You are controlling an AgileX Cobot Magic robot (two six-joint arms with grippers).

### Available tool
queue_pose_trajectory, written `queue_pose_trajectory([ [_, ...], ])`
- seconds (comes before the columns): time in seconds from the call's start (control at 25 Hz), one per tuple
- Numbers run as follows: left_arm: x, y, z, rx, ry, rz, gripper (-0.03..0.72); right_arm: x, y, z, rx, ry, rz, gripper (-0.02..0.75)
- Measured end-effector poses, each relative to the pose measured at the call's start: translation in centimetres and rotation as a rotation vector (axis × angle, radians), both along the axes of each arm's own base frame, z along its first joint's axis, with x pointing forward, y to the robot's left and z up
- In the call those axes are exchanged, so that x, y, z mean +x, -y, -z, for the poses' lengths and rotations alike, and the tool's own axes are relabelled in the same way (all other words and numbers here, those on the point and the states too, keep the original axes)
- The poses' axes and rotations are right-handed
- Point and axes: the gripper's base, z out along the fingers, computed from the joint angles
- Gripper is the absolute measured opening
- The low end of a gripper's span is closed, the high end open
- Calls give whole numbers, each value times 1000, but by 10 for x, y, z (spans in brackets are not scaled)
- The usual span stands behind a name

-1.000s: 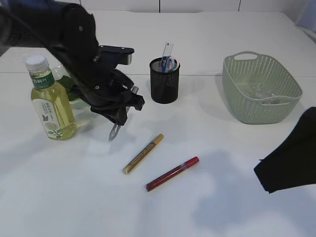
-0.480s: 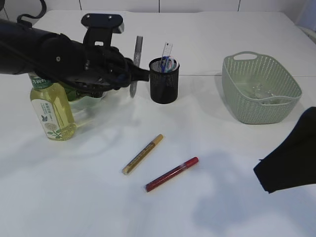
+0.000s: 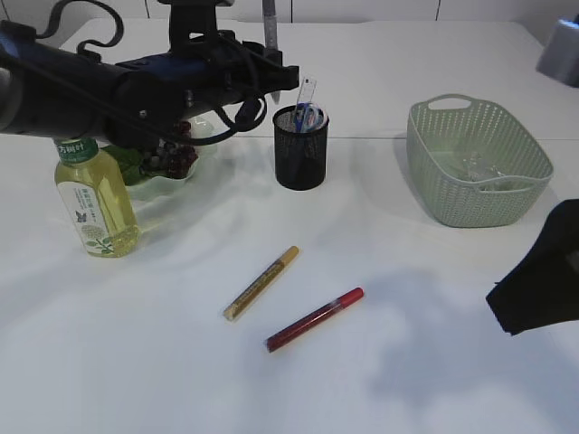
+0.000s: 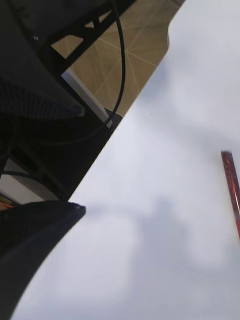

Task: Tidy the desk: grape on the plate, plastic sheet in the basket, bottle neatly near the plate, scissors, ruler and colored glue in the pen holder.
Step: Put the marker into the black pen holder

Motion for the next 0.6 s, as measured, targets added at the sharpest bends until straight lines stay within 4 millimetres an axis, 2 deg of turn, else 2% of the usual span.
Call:
queue_pose_trajectory([
  [0.24,30,17,6,-19,33,0,52,12,3,6,-63,36,52,417],
  [0.48,58,33,25,2,-1,4,55,22,2,10,-75,60,68,418],
  [0.6,65,38,35,17,-30,5,57,24,1,12,-80,53,70,417],
])
